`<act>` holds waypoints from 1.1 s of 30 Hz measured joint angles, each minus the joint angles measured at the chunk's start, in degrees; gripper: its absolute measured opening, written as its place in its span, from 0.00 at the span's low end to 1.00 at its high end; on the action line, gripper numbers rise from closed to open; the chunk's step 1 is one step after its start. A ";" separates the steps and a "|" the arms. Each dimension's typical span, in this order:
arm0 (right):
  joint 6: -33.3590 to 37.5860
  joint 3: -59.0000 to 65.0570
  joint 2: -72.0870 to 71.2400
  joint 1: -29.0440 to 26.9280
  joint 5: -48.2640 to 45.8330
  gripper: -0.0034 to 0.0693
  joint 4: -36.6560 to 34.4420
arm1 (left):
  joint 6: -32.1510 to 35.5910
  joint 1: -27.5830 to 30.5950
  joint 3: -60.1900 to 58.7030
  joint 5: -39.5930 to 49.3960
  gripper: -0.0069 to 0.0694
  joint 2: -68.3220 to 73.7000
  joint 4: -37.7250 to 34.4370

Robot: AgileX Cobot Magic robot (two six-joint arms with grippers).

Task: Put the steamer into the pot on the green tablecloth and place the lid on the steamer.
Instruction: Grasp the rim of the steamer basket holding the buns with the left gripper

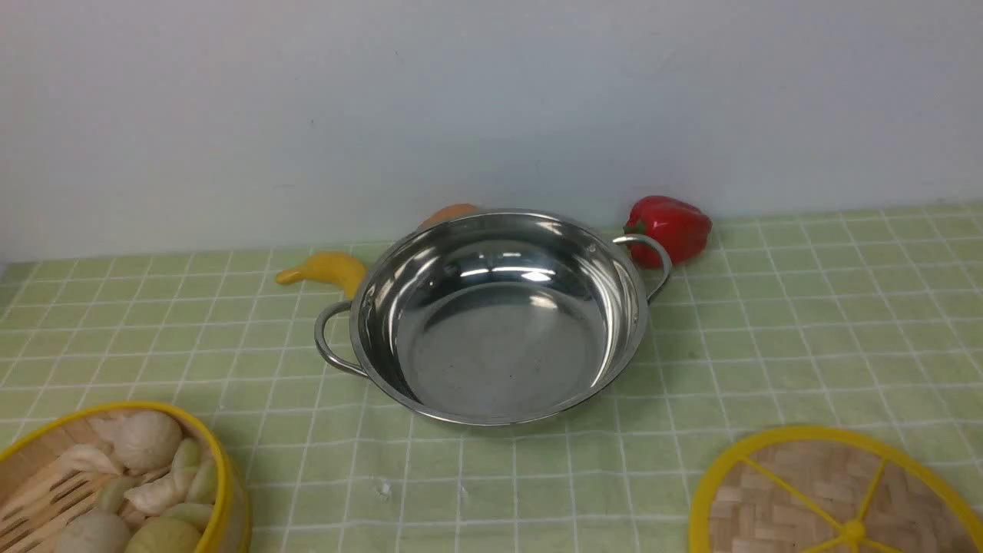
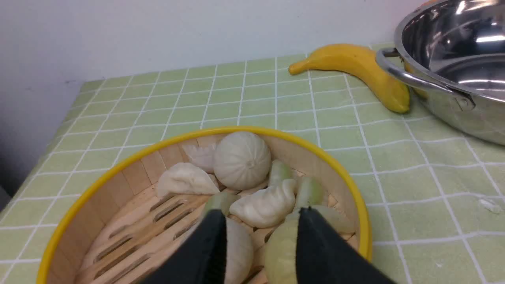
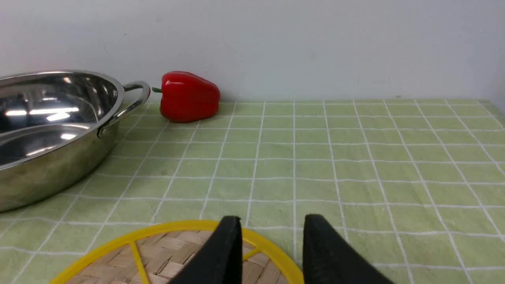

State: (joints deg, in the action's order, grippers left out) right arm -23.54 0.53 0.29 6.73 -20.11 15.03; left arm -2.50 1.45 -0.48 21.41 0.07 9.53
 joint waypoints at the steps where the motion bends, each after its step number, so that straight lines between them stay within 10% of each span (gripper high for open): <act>1: 0.00 0.00 0.00 0.00 0.00 0.38 0.00 | 0.00 0.00 0.00 0.00 0.41 0.00 0.00; 29: 0.00 0.00 0.00 0.00 0.00 0.38 0.00 | 4.64 0.00 0.00 -0.84 0.41 0.00 9.33; 33: 0.00 0.00 0.00 0.00 0.00 0.38 0.00 | -1.11 0.00 0.00 -6.11 0.41 -0.09 -0.11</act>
State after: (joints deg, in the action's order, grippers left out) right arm -23.54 0.53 0.29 6.73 -20.11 15.03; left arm -3.60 1.45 -0.48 15.30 -0.02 9.42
